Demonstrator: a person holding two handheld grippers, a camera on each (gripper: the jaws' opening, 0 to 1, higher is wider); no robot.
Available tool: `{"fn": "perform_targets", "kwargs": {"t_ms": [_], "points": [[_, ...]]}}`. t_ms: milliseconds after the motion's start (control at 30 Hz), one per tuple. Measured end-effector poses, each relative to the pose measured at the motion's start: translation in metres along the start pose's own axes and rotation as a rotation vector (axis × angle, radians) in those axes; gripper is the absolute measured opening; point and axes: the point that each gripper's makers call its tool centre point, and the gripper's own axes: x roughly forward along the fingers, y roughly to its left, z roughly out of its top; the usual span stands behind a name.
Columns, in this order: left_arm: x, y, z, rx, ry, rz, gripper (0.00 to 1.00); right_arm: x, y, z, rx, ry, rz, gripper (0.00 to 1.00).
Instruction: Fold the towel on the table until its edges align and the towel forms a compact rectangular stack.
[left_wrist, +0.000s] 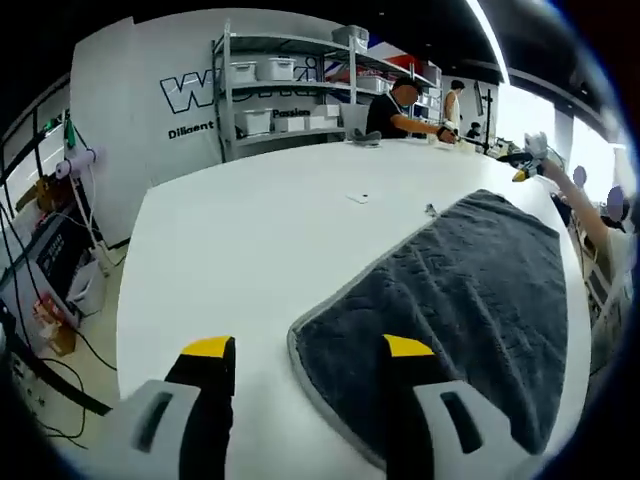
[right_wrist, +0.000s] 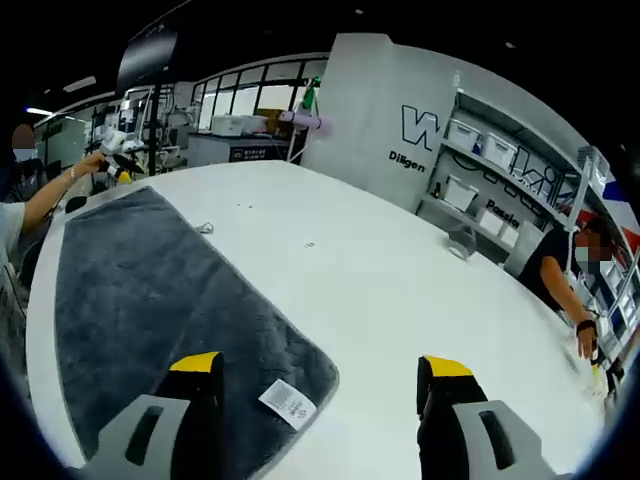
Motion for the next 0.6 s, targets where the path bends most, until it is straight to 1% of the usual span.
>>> {"fn": "perform_targets", "kwargs": {"t_ms": [167,233,300,400,500,600], "points": [[0.014,0.004,-0.002,-0.011,0.013,-0.007,0.57,0.007,-0.004,0.001,0.002,-0.012,-0.006,0.77],[0.020,0.006,-0.004,0.000,0.031,-0.004,0.56,0.010,-0.006,0.002,0.006,-0.015,-0.001,0.76],[0.025,0.008,-0.006,0.001,0.045,-0.003,0.55,0.014,-0.009,-0.002,0.016,-0.002,0.001,0.75],[0.030,0.010,-0.010,-0.004,0.055,-0.009,0.54,0.018,-0.016,-0.008,0.041,0.022,-0.010,0.70],[0.034,0.011,-0.012,-0.007,0.053,-0.014,0.51,0.026,-0.019,-0.012,0.067,0.015,0.006,0.66],[0.037,0.011,-0.017,-0.002,0.066,-0.014,0.50,0.037,-0.027,-0.024,0.096,0.044,-0.001,0.63]]}}
